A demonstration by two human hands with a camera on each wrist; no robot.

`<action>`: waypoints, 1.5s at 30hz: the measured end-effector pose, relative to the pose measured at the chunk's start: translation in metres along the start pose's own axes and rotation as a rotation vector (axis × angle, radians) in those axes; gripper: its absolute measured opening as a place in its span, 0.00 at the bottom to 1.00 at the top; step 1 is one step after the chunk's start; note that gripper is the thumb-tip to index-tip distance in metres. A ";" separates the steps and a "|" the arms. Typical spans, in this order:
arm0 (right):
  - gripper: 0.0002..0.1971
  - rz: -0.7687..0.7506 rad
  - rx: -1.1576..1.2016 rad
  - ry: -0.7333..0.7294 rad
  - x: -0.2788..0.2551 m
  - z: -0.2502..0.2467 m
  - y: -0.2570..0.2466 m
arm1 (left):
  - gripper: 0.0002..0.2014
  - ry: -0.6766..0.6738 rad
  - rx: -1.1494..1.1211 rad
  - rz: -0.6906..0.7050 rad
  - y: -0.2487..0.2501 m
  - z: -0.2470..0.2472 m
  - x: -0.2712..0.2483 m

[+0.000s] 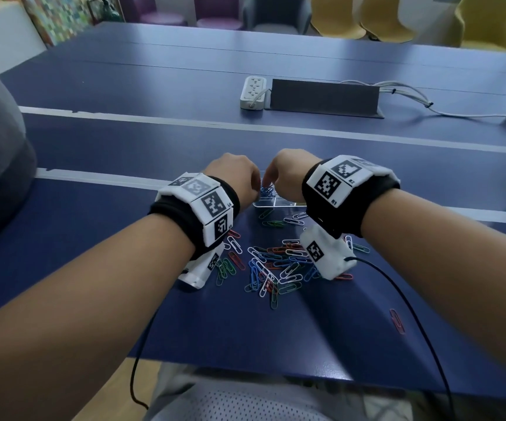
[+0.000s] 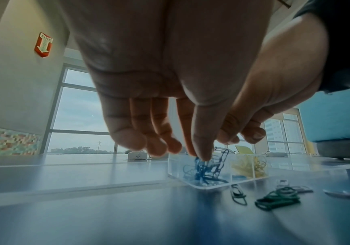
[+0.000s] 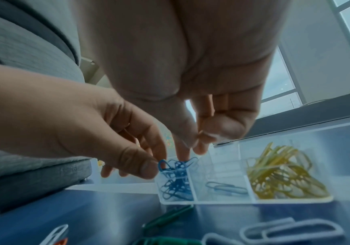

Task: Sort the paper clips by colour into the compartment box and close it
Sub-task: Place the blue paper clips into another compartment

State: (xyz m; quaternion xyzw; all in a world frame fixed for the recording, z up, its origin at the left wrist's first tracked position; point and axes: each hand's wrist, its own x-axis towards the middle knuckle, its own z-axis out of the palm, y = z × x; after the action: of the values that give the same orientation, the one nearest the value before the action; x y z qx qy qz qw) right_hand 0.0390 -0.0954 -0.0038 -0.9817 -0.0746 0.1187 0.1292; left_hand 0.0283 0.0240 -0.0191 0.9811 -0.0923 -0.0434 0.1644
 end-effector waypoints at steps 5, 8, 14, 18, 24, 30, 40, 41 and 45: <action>0.13 -0.066 0.025 0.019 -0.001 0.000 0.004 | 0.08 0.020 -0.013 -0.007 -0.002 -0.002 -0.001; 0.11 -0.096 -0.045 0.024 0.004 0.006 0.001 | 0.07 -0.028 0.022 -0.010 0.000 -0.003 -0.002; 0.10 -0.113 -0.045 0.050 0.006 0.003 0.003 | 0.08 0.008 0.002 -0.005 0.000 -0.005 -0.002; 0.16 -0.107 0.012 0.088 0.004 0.001 0.008 | 0.07 0.007 -0.022 -0.019 -0.004 -0.004 -0.004; 0.19 -0.097 -0.032 -0.006 0.004 -0.001 0.008 | 0.08 0.008 -0.029 -0.027 -0.003 -0.005 -0.004; 0.10 -0.114 -0.058 0.035 0.005 0.005 0.003 | 0.11 -0.022 -0.137 -0.028 0.004 -0.005 -0.005; 0.14 -0.133 -0.026 0.061 0.008 0.009 -0.001 | 0.13 0.000 -0.273 -0.147 -0.005 -0.006 -0.004; 0.12 -0.133 -0.029 0.069 0.009 0.009 -0.001 | 0.13 -0.006 -0.294 -0.148 -0.005 -0.006 -0.004; 0.09 -0.149 -0.014 0.085 0.011 0.008 -0.002 | 0.11 0.016 -0.288 -0.131 -0.005 -0.004 -0.002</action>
State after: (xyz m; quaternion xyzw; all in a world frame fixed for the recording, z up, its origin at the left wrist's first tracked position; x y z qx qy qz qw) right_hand 0.0472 -0.0898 -0.0135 -0.9784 -0.1429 0.0662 0.1342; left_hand 0.0277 0.0303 -0.0173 0.9516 -0.0198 -0.0591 0.3009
